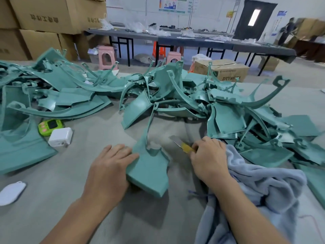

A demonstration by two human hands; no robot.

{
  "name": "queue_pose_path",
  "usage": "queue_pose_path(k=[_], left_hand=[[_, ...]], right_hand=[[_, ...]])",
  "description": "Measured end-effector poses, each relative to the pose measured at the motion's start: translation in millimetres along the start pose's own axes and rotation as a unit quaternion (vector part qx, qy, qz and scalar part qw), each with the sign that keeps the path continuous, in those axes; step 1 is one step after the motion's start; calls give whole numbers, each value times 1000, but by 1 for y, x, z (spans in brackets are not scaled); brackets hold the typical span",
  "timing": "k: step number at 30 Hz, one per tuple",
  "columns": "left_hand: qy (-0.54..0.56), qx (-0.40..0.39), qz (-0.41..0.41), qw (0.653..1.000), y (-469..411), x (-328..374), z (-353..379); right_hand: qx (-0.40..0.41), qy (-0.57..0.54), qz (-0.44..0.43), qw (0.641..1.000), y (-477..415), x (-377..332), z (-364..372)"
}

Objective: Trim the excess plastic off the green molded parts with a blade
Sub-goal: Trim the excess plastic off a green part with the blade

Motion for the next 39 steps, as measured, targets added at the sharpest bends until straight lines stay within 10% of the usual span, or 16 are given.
queue_pose_path(k=[8, 12, 16, 21, 26, 31, 39], left_hand=[[59, -40, 82, 994, 5, 49, 11], [256, 124, -8, 959, 10, 38, -15], [488, 272, -212, 802, 17, 15, -35], [807, 161, -331, 462, -9, -16, 0], [845, 215, -343, 351, -17, -55, -10], [795, 221, -397, 402, -9, -78, -4], [601, 53, -262, 753, -24, -23, 17]], right_hand=[[162, -326, 63, 929, 11, 17, -24], [119, -447, 44, 886, 11, 8, -25], [97, -465, 64, 878, 9, 11, -19], [90, -468, 69, 876, 8, 12, -17], [103, -472, 80, 872, 8, 13, -15], [97, -492, 93, 860, 7, 15, -15], [175, -513, 103, 834, 21, 10, -36]])
Point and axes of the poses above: each hand's wrist, its own y-axis away from the middle knuckle, its own z-axis out of the palm, x = y × z, the point moved 5 cm from there along -y, towards the middle knuckle, and after that the axes turned 7 degrees about x, right-handed, at the moved point
